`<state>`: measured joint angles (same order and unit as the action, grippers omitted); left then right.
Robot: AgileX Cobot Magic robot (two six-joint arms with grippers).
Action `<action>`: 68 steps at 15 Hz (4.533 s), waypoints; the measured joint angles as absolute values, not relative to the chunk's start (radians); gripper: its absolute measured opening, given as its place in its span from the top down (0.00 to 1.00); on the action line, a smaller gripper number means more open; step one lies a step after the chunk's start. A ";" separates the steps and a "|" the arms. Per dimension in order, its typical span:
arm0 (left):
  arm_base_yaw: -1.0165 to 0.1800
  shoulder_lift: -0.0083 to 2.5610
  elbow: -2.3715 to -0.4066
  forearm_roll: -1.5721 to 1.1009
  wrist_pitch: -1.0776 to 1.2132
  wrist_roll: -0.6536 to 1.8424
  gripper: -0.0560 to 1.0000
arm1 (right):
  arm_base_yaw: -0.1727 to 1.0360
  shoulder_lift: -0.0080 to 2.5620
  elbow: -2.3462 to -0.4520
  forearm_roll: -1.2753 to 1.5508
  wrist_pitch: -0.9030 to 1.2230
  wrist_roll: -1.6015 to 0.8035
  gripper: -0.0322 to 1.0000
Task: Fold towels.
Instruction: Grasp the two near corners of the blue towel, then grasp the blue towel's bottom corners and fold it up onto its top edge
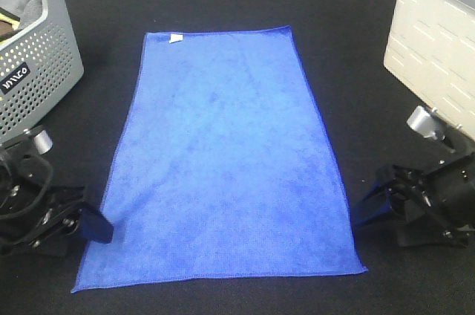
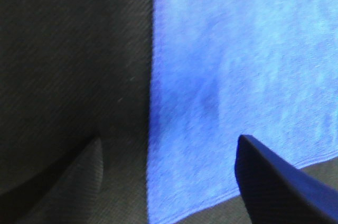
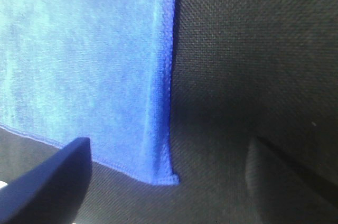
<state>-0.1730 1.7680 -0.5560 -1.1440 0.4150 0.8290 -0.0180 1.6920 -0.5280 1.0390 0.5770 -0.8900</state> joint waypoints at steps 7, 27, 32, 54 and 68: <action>-0.293 1.859 -0.648 -1.312 0.431 0.913 0.35 | -0.014 1.847 -0.550 1.269 0.672 -1.088 0.29; -0.312 1.679 -0.465 -1.126 0.571 0.821 0.94 | 0.122 1.588 -0.406 1.076 0.629 -0.738 0.97; -0.312 1.618 -0.422 -1.110 0.593 0.821 0.94 | 0.122 1.539 -0.326 1.064 0.647 -0.715 0.97; -0.152 2.205 -1.718 -0.664 0.591 0.421 0.94 | 0.122 2.326 -1.917 0.677 0.889 -0.357 0.97; -0.153 2.433 -1.957 -0.635 0.440 0.410 0.20 | 0.122 2.635 -2.372 0.642 1.009 -0.301 0.12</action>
<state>-0.1530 2.4330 -1.9570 -0.6350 0.4400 0.4100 0.1220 2.6350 -2.3720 0.6420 1.0090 -0.3010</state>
